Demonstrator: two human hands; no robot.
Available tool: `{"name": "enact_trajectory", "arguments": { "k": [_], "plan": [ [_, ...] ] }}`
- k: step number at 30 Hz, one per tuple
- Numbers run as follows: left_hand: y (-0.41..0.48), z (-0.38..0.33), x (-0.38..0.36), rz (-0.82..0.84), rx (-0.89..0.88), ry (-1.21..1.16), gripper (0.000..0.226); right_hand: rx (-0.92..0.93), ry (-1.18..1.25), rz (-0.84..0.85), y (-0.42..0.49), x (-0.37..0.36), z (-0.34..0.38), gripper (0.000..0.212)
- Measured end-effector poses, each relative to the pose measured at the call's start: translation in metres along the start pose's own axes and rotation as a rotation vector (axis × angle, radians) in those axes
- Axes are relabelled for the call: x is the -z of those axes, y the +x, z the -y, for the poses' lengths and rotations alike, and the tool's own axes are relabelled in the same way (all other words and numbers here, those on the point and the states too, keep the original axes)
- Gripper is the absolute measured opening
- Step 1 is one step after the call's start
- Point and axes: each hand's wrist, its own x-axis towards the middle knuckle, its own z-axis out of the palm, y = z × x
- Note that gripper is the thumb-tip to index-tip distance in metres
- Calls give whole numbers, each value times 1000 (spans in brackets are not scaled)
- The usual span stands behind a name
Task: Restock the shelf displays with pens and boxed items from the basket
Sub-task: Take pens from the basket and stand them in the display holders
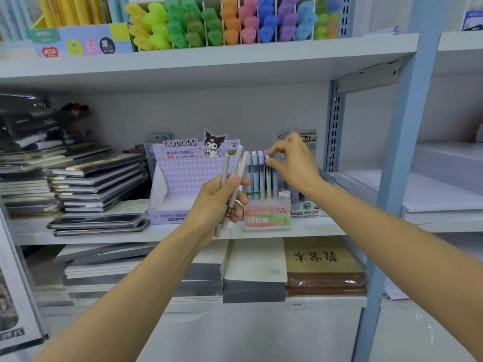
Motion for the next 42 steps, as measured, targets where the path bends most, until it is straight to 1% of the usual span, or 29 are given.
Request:
{"name": "enact_trajectory", "arguments": {
  "k": [2,3,5,6,8,9,10,11,12,14,16,17,18,19,22,24,25,28,32,33,34,37,38,40,42],
  "plan": [
    [-2,0,1,9,-9,14,31,-24,-7,22,-2,3,1,19],
    [-2,0,1,16,-13,27,32,-19,34,14,-3,5,3,24],
    [-3,-1,0,34,-18,56,34,1,235,20,-8,12,13,31],
    [-4,-1,-1,42,-19,68,34,-4,372,78,-10,16,19,31],
    [-4,-2,-4,51,-26,81,34,-60,584,276,-17,22,30,31],
    [-5,-3,-6,49,-31,82,33,-77,629,364,-19,24,35,30],
    [-6,-4,-8,42,-31,78,32,-78,656,414,-21,26,38,29],
    [-7,-6,-9,32,-26,68,31,-73,685,425,-22,28,40,25],
    [-7,-7,-9,14,-14,53,30,-73,725,409,-22,30,41,20],
    [-7,-10,-5,-53,35,9,25,-108,837,322,-21,36,40,12],
    [-8,-12,4,-128,86,-81,21,-162,949,211,-20,43,36,12],
    [-8,-13,8,-161,95,-134,19,-180,986,181,-20,46,33,13],
    [-8,-15,12,-196,92,-175,19,-190,1005,186,-20,48,30,14],
    [-9,-16,15,-233,81,-200,18,-194,1011,225,-21,50,28,16],
    [-9,-19,18,-333,28,-271,12,-197,970,442,-30,53,22,17],
    [-10,-22,17,-367,-11,-338,10,-167,911,572,-37,51,21,20],
    [-10,-23,16,-365,-24,-355,12,-141,884,608,-40,49,22,21],
    [-13,-25,7,-328,-42,-342,15,-86,847,636,-46,43,27,15],
    [-15,-27,0,-302,-68,-275,14,-81,839,721,-49,43,32,13],
    [-16,-27,-1,-294,-72,-248,13,-75,815,723,-48,44,33,12],
    [-15,-27,-1,-284,-77,-215,12,-59,783,686,-47,44,34,12],
    [-14,-27,-7,-228,-89,-100,6,-25,743,444,-39,46,40,20],
    [-13,-27,-11,-201,-93,-70,5,-13,743,392,-36,47,43,23],
    [-11,-27,-19,-158,-98,-29,5,24,715,370,-32,50,46,25],
    [-8,-27,-25,-140,-90,-16,7,32,694,370,-29,52,46,19]
  ]
}}
